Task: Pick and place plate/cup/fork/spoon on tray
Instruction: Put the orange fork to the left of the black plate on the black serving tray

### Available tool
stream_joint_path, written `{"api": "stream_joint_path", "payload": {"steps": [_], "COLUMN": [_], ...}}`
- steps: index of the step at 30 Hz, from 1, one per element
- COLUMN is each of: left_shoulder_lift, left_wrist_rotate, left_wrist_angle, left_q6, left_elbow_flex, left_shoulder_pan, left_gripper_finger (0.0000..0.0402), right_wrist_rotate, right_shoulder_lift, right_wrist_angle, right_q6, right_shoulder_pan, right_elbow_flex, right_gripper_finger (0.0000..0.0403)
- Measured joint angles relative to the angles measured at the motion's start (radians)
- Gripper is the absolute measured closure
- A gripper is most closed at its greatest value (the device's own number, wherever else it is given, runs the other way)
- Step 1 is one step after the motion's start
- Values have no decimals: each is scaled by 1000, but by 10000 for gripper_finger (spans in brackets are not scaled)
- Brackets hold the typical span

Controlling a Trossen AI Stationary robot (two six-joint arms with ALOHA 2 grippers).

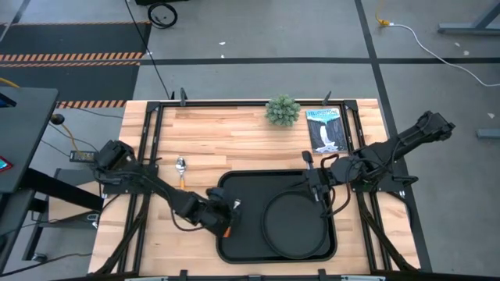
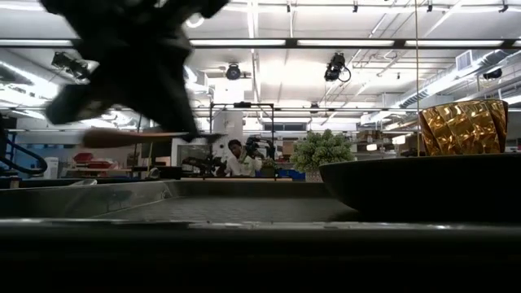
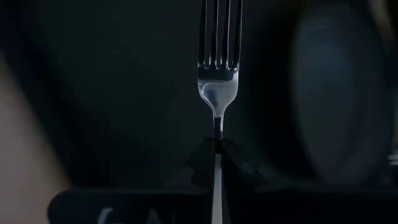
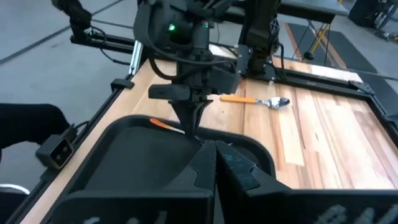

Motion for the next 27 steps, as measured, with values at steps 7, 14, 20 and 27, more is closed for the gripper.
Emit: {"api": "stream_joint_path", "payload": {"steps": [7,14,20,27], "left_shoulder_lift": [88,145,149,164], "left_wrist_rotate": [-41,-53,-14,72], "left_wrist_angle": [238,278,280,279], "left_q6": [36,-12,-41,-83], "left_elbow_flex": [1,1,1,-1], "left_shoulder_pan": [30,29,29,33], "left_gripper_finger": [378,378,374,372], "right_wrist_rotate": [48,51,84,85], "right_shoulder_lift": [-36,-41,-41,-41], "right_wrist_angle": [-91,-99,-99,-93], "right_q6": [42,50,51,51], "right_shoulder_pan": [31,64,69,69], "right_elbow_flex": [0,1,1,1], "right_gripper_finger": [391,391,391,391]}}
